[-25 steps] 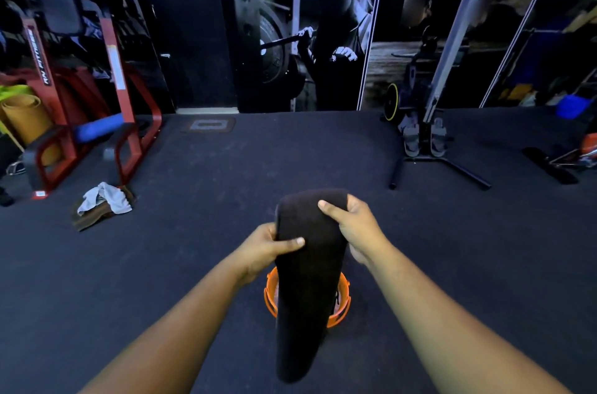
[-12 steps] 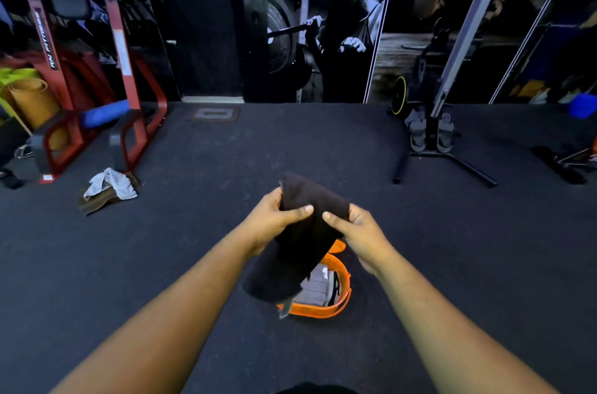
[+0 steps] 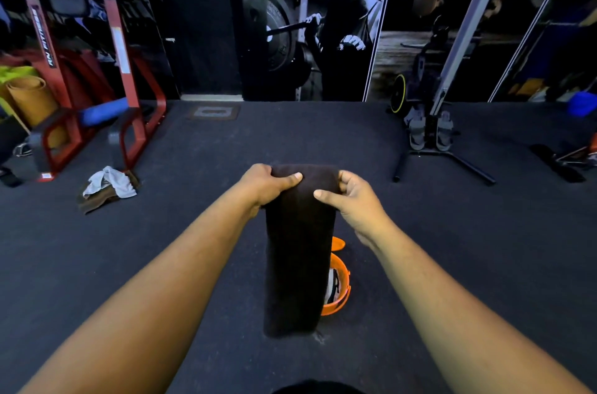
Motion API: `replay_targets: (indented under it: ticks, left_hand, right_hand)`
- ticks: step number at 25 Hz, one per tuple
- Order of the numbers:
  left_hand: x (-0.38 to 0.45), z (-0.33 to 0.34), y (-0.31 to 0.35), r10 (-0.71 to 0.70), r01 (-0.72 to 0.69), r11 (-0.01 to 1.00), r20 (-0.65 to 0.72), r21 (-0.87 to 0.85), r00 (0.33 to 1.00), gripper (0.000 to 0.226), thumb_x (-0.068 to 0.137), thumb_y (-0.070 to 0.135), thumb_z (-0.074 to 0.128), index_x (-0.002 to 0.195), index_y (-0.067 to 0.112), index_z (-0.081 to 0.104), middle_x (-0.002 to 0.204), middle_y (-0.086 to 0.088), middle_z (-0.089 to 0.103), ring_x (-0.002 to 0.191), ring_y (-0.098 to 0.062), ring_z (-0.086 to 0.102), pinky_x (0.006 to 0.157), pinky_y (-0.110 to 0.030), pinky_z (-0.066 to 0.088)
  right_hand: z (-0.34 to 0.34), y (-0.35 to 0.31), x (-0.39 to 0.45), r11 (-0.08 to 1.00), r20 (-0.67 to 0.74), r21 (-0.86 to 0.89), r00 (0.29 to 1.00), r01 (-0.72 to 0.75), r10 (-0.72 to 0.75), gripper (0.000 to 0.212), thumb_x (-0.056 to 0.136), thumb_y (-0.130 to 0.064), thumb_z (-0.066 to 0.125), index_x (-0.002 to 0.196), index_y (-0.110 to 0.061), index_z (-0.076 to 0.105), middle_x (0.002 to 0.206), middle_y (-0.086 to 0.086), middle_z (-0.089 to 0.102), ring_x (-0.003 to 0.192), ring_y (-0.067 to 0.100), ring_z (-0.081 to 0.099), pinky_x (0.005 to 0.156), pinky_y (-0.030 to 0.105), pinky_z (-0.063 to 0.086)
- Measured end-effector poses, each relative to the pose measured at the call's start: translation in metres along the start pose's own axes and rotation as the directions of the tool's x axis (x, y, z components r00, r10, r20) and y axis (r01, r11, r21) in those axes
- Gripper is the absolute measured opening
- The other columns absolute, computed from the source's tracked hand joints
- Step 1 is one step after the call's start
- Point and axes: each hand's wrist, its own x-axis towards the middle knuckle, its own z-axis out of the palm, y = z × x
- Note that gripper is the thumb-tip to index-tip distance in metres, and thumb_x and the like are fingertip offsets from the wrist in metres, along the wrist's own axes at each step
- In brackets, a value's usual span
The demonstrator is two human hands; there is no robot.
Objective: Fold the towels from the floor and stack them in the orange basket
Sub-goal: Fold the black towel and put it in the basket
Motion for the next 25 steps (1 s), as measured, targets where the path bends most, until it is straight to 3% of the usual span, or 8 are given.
replay_targets:
  ticks: [4, 6, 9, 11, 13, 15, 18, 25]
  left_hand:
    - [-0.002, -0.014, 0.01, -0.042, -0.005, 0.97, 0.191, 0.243, 0.981, 0.06, 0.089, 0.048, 0.075, 0.135, 0.012, 0.057, 0.134, -0.003, 0.061, 0.121, -0.024, 0.058, 0.096, -0.044, 0.051]
    - [-0.005, -0.013, 0.009, 0.005, -0.047, 0.95, 0.136, 0.307, 0.991, 0.052, 0.088, 0.044, 0.078, 0.125, 0.011, 0.063, 0.124, -0.004, 0.066, 0.11, -0.022, 0.062, 0.096, -0.038, 0.05]
    - [-0.013, -0.005, 0.018, 0.106, -0.049, 0.668, -0.03, 0.743, 0.994, 0.044, 0.089, 0.055, 0.072, 0.116, 0.021, 0.063, 0.118, -0.002, 0.067, 0.114, -0.027, 0.062, 0.104, -0.045, 0.043]
    - [-0.015, -0.002, 0.023, 0.108, -0.016, 0.553, -0.053, 0.833, 0.993, 0.044, 0.092, 0.055, 0.066, 0.122, 0.023, 0.061, 0.121, -0.002, 0.066, 0.119, -0.029, 0.06, 0.105, -0.048, 0.038]
    - [-0.008, -0.006, 0.018, 0.04, -0.036, 0.751, 0.009, 0.659, 0.999, 0.049, 0.093, 0.049, 0.068, 0.129, 0.017, 0.061, 0.126, -0.003, 0.065, 0.122, -0.029, 0.06, 0.105, -0.045, 0.045]
    - [-0.004, -0.014, 0.008, 0.003, -0.028, 0.986, 0.148, 0.164, 0.989, 0.044, 0.094, 0.039, 0.071, 0.128, 0.013, 0.064, 0.121, -0.004, 0.07, 0.12, -0.027, 0.064, 0.101, -0.042, 0.051]
    - [-0.008, -0.012, -0.009, 0.073, -0.001, 0.938, 0.194, -0.346, 0.978, 0.021, 0.1, 0.024, 0.065, 0.116, 0.013, 0.071, 0.112, -0.006, 0.078, 0.11, -0.021, 0.072, 0.105, -0.041, 0.051]
    - [-0.017, 0.006, -0.032, 0.207, -0.053, 0.852, 0.243, -0.52, 0.948, 0.03, 0.1, 0.002, 0.058, 0.129, -0.001, 0.063, 0.119, -0.013, 0.074, 0.108, -0.021, 0.073, 0.088, -0.028, 0.059]
  right_hand:
    - [-0.006, 0.003, 0.004, 0.991, -0.057, -0.13, 0.998, 0.014, -0.021, 0.036, 0.082, 0.006, 0.078, 0.114, -0.005, 0.069, 0.106, 0.008, 0.078, 0.1, 0.021, 0.075, 0.095, 0.046, 0.059]
    - [-0.005, 0.01, 0.003, 0.977, -0.116, -0.21, 0.992, 0.022, -0.047, 0.032, 0.079, -0.003, 0.083, 0.107, -0.01, 0.071, 0.098, 0.005, 0.079, 0.093, 0.019, 0.076, 0.09, 0.049, 0.061]
    - [0.001, 0.016, 0.002, 0.925, -0.109, -0.381, 0.992, 0.01, -0.056, 0.051, 0.069, -0.029, 0.09, 0.112, -0.02, 0.063, 0.085, 0.0, 0.076, 0.082, 0.014, 0.075, 0.08, 0.045, 0.062]
    - [0.006, 0.016, 0.002, 0.907, -0.115, -0.421, 0.992, -0.007, -0.046, 0.063, 0.069, -0.027, 0.092, 0.117, -0.022, 0.051, 0.078, -0.005, 0.067, 0.072, 0.011, 0.066, 0.068, 0.033, 0.057]
    - [0.007, 0.015, 0.002, 0.925, -0.163, -0.381, 0.985, -0.011, -0.055, 0.065, 0.074, -0.015, 0.09, 0.122, -0.023, 0.046, 0.083, 0.0, 0.067, 0.073, 0.014, 0.066, 0.062, 0.023, 0.052]
    - [0.002, 0.011, 0.002, 0.975, -0.169, -0.222, 0.985, -0.022, -0.016, 0.066, 0.078, -0.007, 0.086, 0.131, -0.022, 0.048, 0.097, 0.006, 0.075, 0.089, 0.018, 0.074, 0.075, 0.027, 0.058]
    - [-0.003, 0.007, 0.004, 0.985, -0.097, 0.073, 0.981, -0.158, 0.165, 0.06, 0.088, -0.011, 0.078, 0.141, -0.019, 0.053, 0.111, 0.006, 0.075, 0.098, 0.016, 0.073, 0.085, 0.035, 0.057]
    - [0.001, -0.001, -0.005, 0.986, -0.012, 0.033, 0.986, -0.166, 0.166, 0.071, 0.091, 0.015, 0.062, 0.149, -0.022, 0.044, 0.114, 0.0, 0.061, 0.08, -0.017, 0.066, 0.068, 0.01, 0.053]
